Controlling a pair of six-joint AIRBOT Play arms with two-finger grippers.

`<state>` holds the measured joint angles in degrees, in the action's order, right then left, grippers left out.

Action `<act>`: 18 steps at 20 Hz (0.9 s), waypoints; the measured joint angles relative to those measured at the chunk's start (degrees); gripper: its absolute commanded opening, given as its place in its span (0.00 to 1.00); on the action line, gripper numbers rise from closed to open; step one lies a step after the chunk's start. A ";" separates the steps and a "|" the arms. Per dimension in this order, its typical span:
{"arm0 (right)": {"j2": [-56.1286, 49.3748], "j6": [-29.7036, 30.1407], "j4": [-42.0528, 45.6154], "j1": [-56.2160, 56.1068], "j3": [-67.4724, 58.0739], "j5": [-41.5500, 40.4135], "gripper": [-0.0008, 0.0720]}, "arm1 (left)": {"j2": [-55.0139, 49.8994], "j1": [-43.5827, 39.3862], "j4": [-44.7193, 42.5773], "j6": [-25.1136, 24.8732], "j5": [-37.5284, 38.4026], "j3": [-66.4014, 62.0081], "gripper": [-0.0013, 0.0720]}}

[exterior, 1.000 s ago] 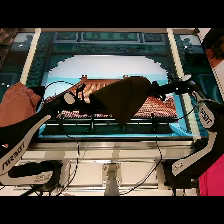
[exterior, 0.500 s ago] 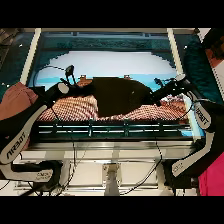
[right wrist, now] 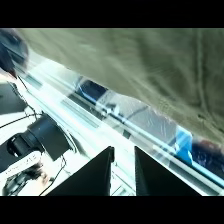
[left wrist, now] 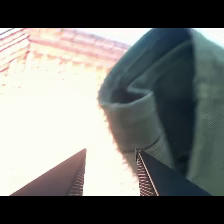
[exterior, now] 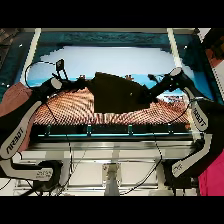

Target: Fold the clothes and pants, and hang the long-sleeved shirts on hangers.

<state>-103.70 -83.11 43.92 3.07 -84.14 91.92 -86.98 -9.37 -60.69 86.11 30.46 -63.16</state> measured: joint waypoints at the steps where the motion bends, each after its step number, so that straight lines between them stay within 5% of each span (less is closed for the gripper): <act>1: 0.24 0.37 0.00 1.03 -2.21 0.61 0.25 | 0.50 0.39 -1.79 0.00 1.25 -0.04 0.51; 2: 0.48 0.72 0.09 2.01 -4.31 1.07 0.25 | 1.09 0.70 -3.19 0.00 2.10 -0.09 0.44; 4: 0.96 1.90 0.09 4.04 -8.48 1.64 0.05 | 2.71 1.33 -5.35 0.00 3.30 -0.09 0.06; 5: 1.14 2.86 0.26 4.92 -10.21 1.68 0.05 | 3.76 1.66 -6.16 -0.02 3.89 -0.09 0.03; 10: 1.46 8.31 0.37 8.90 -14.53 2.49 0.04 | 8.83 2.23 -7.50 -2.16 9.01 -0.11 0.03; 16: 1.51 17.59 -8.57 14.67 -11.02 5.99 0.04 | 10.40 1.97 9.33 -23.30 22.43 6.58 0.03; 17: 1.51 18.88 -9.51 15.23 -9.90 6.21 0.05 | 10.29 1.90 12.04 -25.86 23.32 8.33 0.07; 18: 1.51 19.76 -9.94 15.58 -8.94 6.38 0.05 | 10.03 1.79 14.64 -28.04 23.98 10.08 0.25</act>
<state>-102.19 -63.35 33.98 18.65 -93.08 98.30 -76.95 -7.57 -46.04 58.06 54.43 -53.08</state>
